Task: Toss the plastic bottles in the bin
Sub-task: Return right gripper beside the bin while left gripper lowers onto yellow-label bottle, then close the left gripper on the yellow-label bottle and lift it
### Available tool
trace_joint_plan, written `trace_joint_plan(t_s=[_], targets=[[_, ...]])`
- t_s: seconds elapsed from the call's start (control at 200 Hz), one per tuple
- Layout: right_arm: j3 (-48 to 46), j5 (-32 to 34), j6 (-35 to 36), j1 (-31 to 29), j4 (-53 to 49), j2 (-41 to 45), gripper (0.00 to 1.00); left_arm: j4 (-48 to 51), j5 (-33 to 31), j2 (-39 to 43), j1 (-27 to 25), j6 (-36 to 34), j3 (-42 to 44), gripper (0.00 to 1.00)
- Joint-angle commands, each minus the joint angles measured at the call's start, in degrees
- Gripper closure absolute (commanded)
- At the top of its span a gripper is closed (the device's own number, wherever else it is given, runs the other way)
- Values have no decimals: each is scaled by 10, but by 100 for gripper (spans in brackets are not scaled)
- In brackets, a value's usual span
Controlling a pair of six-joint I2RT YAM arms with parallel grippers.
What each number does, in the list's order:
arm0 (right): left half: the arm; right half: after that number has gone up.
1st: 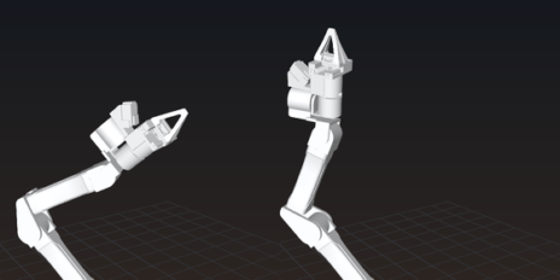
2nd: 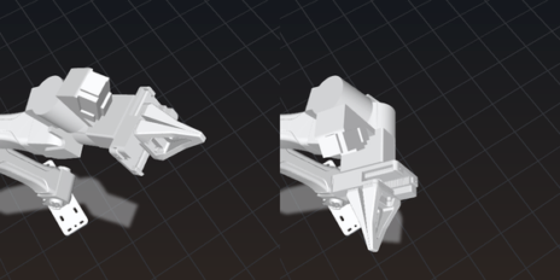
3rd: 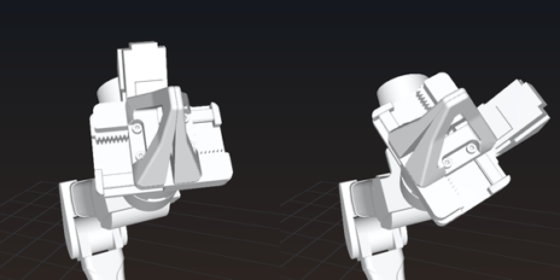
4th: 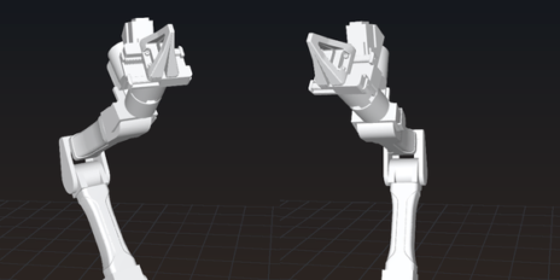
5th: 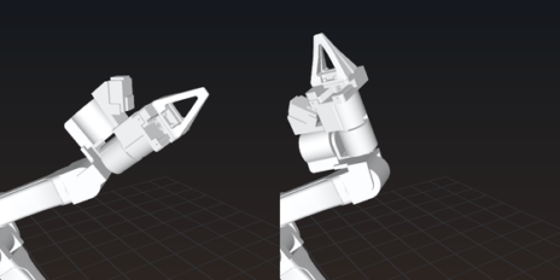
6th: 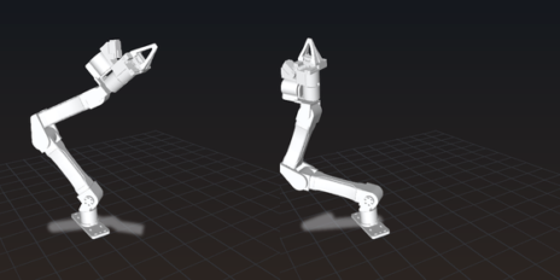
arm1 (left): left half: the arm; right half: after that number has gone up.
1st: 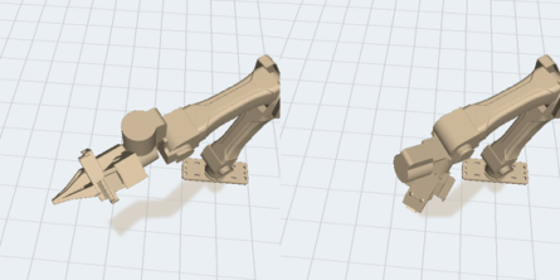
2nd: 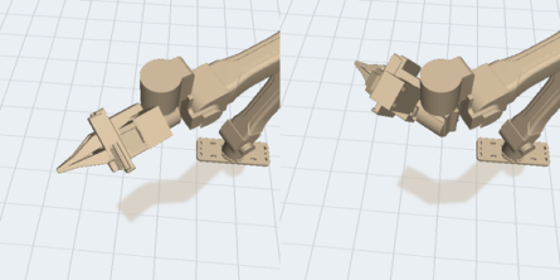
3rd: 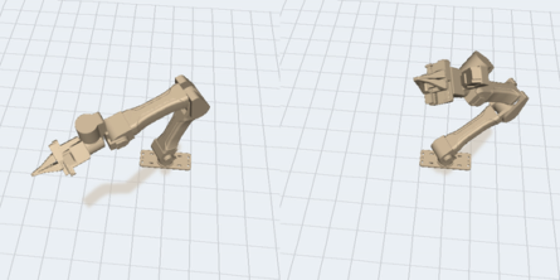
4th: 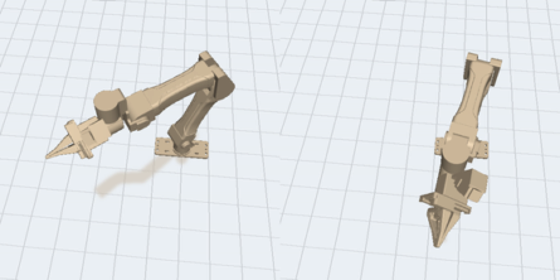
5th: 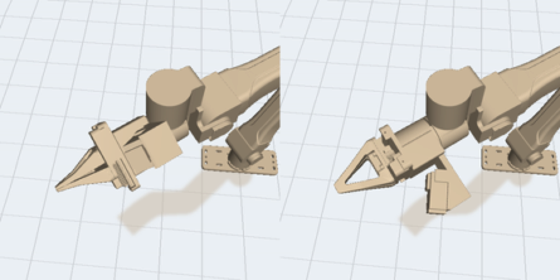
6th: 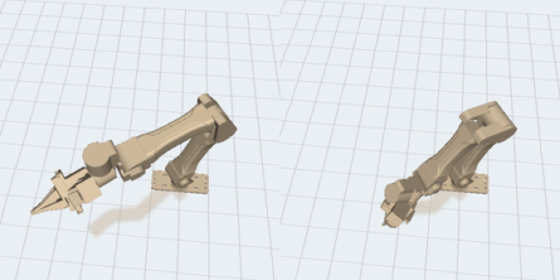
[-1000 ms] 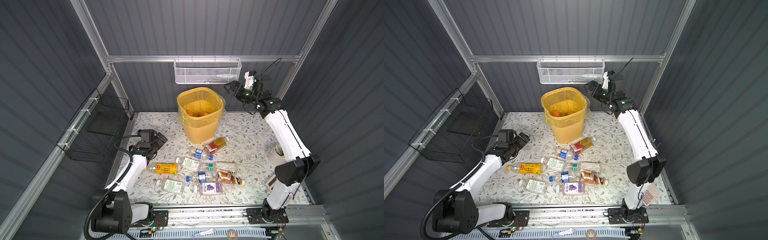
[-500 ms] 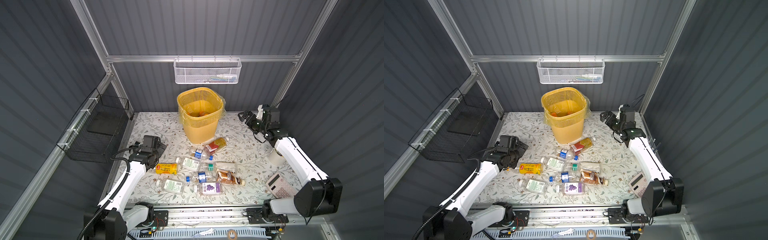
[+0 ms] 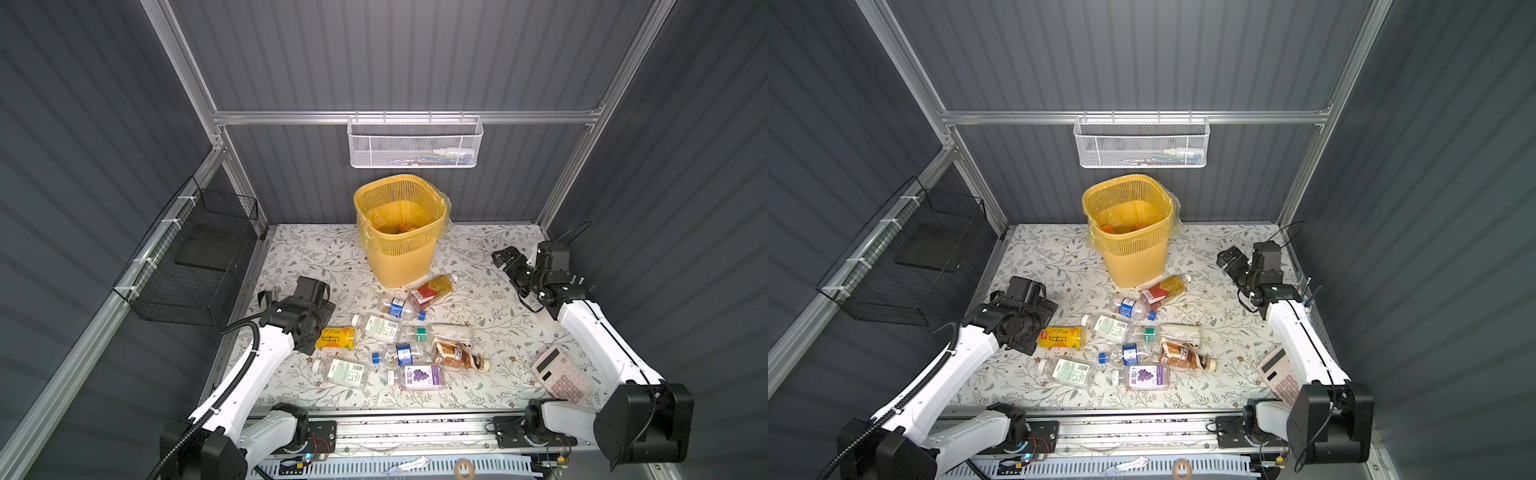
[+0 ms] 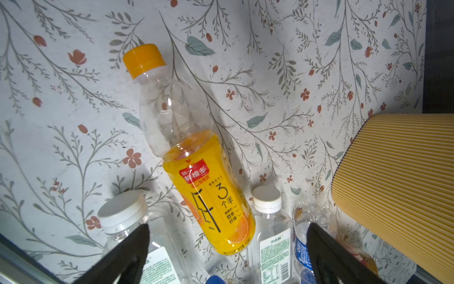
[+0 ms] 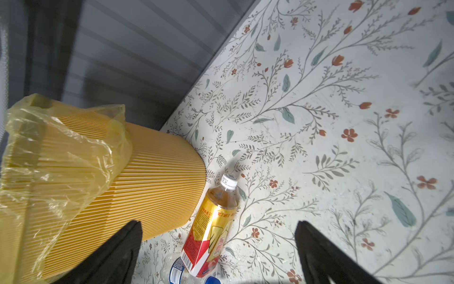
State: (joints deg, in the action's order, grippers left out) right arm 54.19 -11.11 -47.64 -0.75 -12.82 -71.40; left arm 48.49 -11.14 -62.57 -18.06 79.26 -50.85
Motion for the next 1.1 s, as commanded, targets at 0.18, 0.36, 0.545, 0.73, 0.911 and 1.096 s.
trace_joint_plan(t_s=[0.18, 0.36, 0.545, 0.73, 0.911, 1.096], targets=[[-10, 5, -11, 5, 12, -8, 1, -9, -8, -15, -3, 14, 33, 3], [-52, 7, -41, 10, 48, 3, 1, -34, -3, -34, -3, 12, 52, 3], [-63, 6, -53, 15, 50, 6, 1, -75, 6, -60, -3, 8, 76, 4], [-63, 11, -58, 17, 44, 10, 1, -103, 8, -78, -2, -1, 85, 9], [-65, 15, -59, 18, 38, 13, 1, -135, 12, -91, -1, -1, 99, 11], [-64, 13, -62, 18, 35, 13, 1, -161, 22, -100, 1, -1, 108, 12]])
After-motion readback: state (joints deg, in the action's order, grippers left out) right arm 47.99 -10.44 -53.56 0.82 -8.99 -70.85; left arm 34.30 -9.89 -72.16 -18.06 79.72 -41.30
